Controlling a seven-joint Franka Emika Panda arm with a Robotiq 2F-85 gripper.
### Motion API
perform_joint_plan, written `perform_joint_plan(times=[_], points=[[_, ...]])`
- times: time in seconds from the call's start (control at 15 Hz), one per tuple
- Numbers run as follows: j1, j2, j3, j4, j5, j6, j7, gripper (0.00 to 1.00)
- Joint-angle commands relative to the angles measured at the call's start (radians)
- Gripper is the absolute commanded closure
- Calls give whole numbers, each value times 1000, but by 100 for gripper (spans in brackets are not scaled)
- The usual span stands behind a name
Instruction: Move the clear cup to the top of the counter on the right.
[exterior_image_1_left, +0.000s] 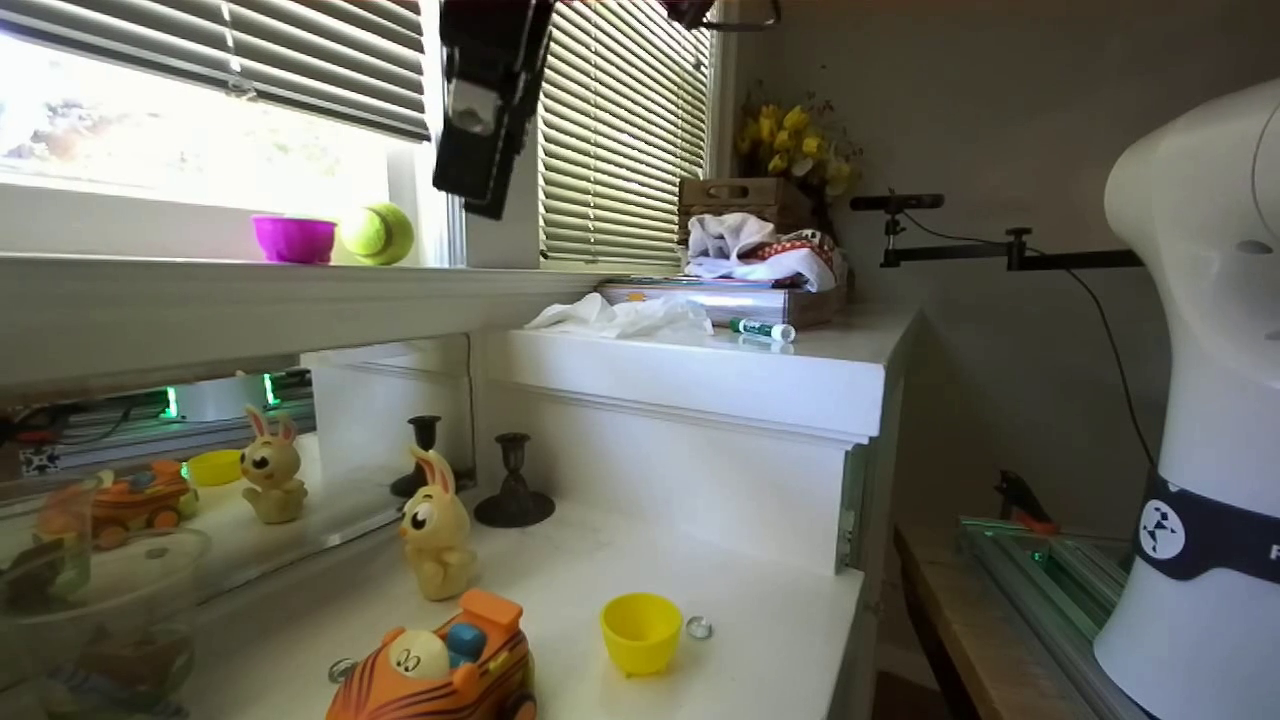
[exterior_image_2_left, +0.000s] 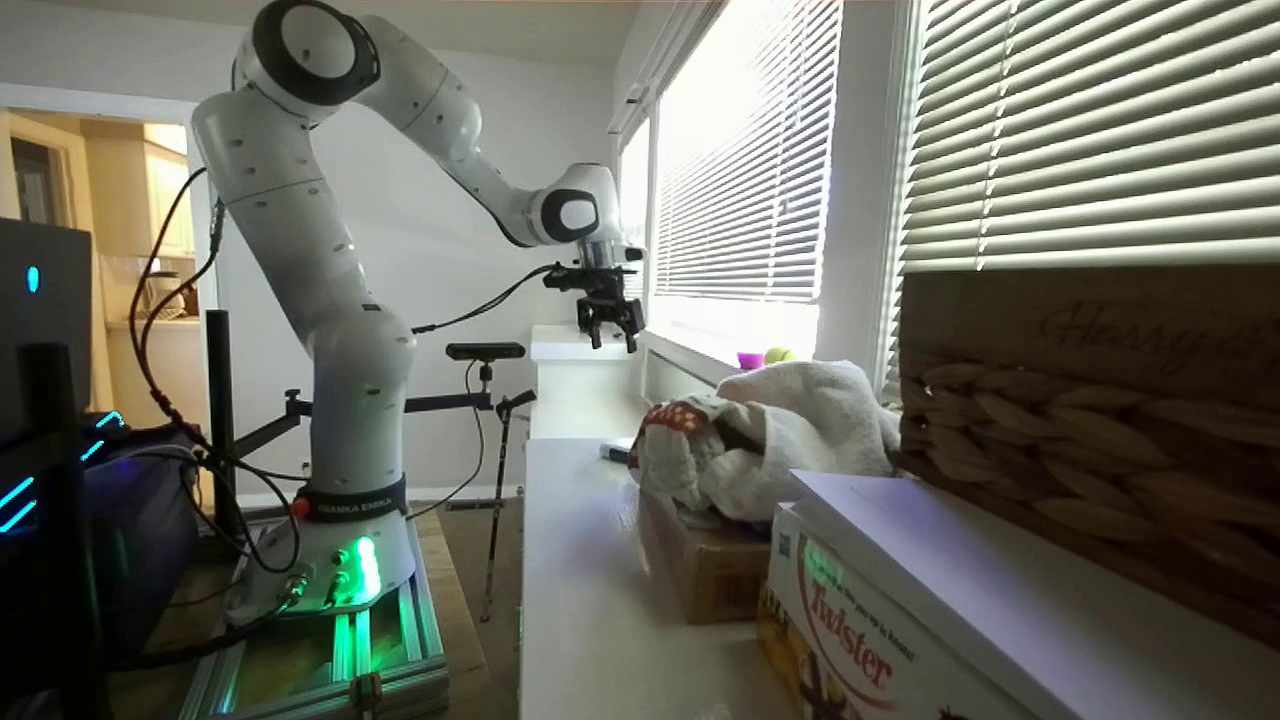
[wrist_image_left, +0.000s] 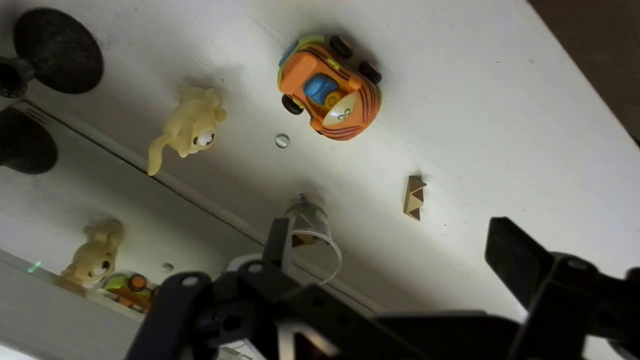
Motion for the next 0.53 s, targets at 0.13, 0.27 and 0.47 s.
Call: perform_joint_plan(times=[0.13,0.27,0.47], points=[[41,67,-68,14,94,35,-183,0],[39,100,-73,28,99,35,-207,0],[41,112,-71,38,100,35,-208,0]])
